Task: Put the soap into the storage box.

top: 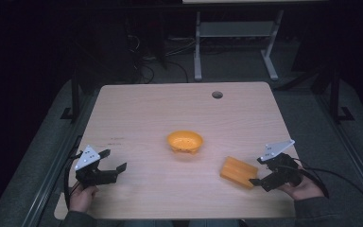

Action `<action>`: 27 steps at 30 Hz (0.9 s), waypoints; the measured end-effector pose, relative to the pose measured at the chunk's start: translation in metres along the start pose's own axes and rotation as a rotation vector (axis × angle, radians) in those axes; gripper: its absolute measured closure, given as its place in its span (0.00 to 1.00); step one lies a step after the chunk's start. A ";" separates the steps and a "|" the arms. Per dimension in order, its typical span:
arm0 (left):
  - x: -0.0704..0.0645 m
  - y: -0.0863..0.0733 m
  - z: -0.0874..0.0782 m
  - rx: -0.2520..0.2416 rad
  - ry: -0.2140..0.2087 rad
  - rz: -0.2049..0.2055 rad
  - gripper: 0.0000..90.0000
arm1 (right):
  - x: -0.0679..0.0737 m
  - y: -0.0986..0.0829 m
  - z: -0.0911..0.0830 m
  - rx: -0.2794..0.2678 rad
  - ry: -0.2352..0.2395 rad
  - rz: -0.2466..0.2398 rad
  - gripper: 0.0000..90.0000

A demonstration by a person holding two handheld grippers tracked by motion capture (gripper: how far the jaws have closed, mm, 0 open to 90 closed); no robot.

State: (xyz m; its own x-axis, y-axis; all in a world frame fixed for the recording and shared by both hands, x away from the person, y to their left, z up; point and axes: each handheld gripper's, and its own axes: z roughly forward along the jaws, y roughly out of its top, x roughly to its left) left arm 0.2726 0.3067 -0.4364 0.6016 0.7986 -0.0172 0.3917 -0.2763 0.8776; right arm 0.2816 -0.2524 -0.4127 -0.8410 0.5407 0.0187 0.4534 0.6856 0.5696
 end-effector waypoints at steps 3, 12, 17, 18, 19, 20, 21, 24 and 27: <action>0.000 0.000 0.000 -0.001 0.000 0.000 0.16 | 0.000 0.004 0.001 -0.002 0.002 -0.007 0.19; 0.000 0.000 -0.001 -0.002 0.000 -0.002 0.16 | -0.002 0.016 0.003 0.006 0.006 -0.032 0.19; 0.001 0.000 -0.001 -0.001 0.000 -0.002 0.16 | -0.002 0.021 0.005 0.013 0.010 -0.047 0.19; 0.001 0.000 -0.001 0.000 0.000 -0.002 0.16 | -0.002 0.022 0.006 0.012 0.011 -0.049 0.19; 0.001 0.000 -0.001 0.000 0.000 -0.002 0.16 | -0.002 0.024 0.007 0.012 0.011 -0.054 0.19; 0.001 0.000 -0.001 -0.001 0.000 -0.003 0.16 | -0.003 0.025 0.007 0.013 0.012 -0.059 0.19; 0.001 0.000 -0.001 -0.001 0.000 -0.004 0.16 | -0.003 0.026 0.008 0.012 0.011 -0.061 0.19; 0.001 0.000 -0.001 -0.003 0.000 -0.006 0.16 | -0.002 0.031 0.010 0.016 0.018 -0.068 0.19; 0.001 0.000 -0.001 -0.004 0.000 -0.007 0.16 | -0.002 0.033 0.011 0.015 0.019 -0.076 0.19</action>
State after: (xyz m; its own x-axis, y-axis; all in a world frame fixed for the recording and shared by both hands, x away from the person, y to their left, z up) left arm 0.2725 0.3083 -0.4358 0.5988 0.8005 -0.0237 0.3936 -0.2684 0.8792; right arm 0.3018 -0.2258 -0.4036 -0.8783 0.4780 -0.0086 0.3925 0.7313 0.5578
